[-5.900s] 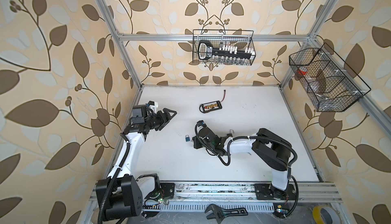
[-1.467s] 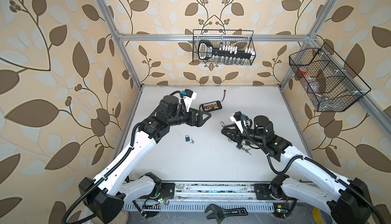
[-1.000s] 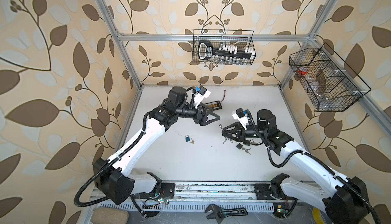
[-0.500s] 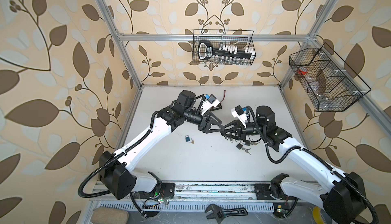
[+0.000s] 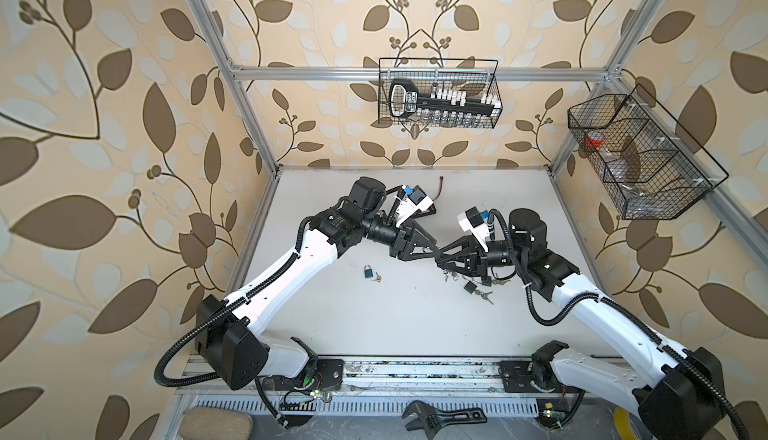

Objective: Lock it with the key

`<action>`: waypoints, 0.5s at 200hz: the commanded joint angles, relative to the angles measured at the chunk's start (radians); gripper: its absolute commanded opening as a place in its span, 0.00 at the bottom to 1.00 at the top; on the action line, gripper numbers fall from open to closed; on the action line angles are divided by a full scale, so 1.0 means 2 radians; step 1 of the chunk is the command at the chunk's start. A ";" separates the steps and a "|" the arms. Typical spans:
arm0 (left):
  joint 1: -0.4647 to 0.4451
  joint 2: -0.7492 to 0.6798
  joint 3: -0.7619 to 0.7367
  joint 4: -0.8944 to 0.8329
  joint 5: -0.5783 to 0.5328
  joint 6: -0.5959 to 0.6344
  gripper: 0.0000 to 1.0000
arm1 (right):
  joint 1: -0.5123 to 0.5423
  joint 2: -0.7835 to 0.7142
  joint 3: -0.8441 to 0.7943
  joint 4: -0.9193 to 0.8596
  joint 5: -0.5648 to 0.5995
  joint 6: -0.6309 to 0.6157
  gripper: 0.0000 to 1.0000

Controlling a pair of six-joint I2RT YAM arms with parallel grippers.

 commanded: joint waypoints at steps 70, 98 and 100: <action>-0.006 -0.006 0.015 -0.008 -0.006 0.011 0.34 | -0.003 -0.019 -0.004 -0.004 0.039 -0.019 0.00; -0.006 -0.005 0.017 -0.010 -0.012 0.009 0.29 | -0.004 -0.020 -0.004 -0.002 0.039 -0.018 0.00; -0.006 -0.005 0.017 -0.010 -0.012 0.009 0.28 | -0.004 -0.021 -0.004 -0.002 0.039 -0.019 0.00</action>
